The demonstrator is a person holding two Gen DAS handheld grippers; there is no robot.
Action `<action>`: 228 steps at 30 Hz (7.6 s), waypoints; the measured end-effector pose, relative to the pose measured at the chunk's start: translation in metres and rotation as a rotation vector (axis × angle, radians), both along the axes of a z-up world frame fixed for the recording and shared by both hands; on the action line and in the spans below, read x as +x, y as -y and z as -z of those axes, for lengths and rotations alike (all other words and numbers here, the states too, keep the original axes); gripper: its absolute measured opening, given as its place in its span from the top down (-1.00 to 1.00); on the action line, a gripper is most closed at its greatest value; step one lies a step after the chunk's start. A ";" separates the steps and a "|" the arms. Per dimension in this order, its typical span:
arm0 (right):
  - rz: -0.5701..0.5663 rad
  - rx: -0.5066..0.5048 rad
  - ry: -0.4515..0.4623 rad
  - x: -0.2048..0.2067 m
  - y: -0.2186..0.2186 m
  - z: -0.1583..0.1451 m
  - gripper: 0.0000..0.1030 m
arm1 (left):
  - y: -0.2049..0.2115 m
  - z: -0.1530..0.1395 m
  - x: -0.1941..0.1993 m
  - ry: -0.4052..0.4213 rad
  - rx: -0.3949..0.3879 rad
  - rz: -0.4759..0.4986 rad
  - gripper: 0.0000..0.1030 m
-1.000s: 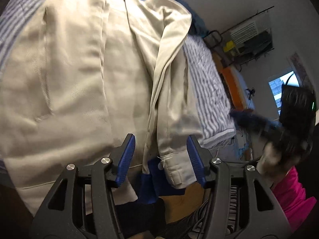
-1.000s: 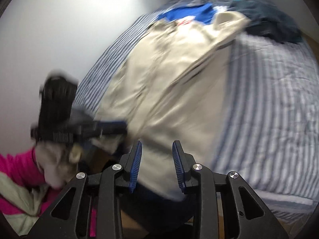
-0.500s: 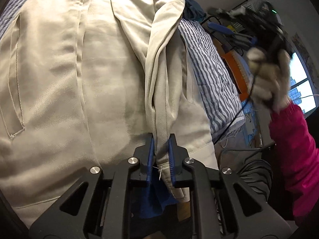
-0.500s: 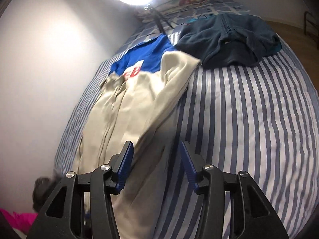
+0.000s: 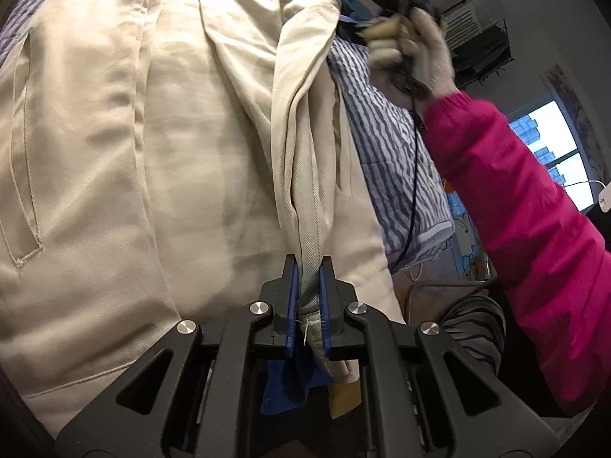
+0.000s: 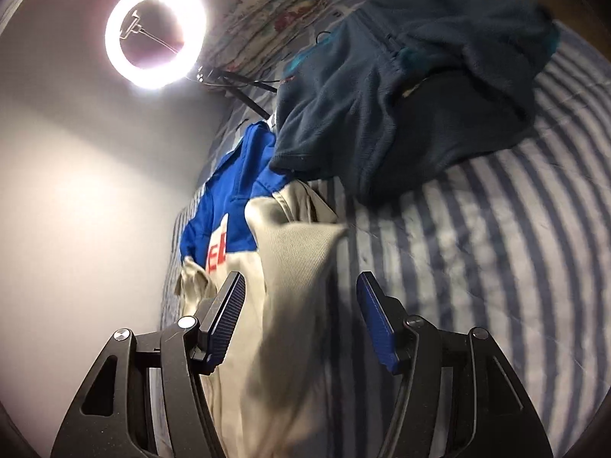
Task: Fold large clothes
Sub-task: 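Regrip the blue cuff with the left tool while the right tool pinches the folded side, then open the right tool and lift it off the jacket, then grasp the jacket hem with both tools side by side, then lift the hem with both tools and fold it toward the blue collar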
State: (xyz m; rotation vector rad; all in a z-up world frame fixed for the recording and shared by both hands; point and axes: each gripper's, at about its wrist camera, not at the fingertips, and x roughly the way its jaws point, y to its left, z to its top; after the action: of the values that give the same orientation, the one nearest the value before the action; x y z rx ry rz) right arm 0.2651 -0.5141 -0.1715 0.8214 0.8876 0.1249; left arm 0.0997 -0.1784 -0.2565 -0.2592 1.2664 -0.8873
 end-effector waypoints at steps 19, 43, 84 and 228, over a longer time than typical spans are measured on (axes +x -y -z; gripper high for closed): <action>-0.337 -0.638 -0.055 0.085 -0.226 -0.045 0.97 | -0.034 0.013 0.002 -0.122 -0.117 -0.043 0.87; -0.363 -0.415 -0.108 0.065 -0.182 -0.020 0.61 | -0.052 0.016 0.002 -0.115 -0.109 -0.060 0.88; -0.331 -0.541 0.090 -0.088 -0.144 -0.098 0.94 | -0.069 -0.022 -0.033 0.024 -0.069 -0.080 0.87; -0.386 -0.003 0.010 -0.290 -0.178 -0.086 0.89 | -0.158 -0.081 0.018 -0.035 -0.128 -0.217 0.75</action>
State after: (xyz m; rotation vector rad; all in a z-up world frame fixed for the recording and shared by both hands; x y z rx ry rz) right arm -0.0251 -0.3360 -0.0859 0.6386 1.0291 0.4649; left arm 0.1177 -0.0202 -0.1754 -0.5055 1.1894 -0.7805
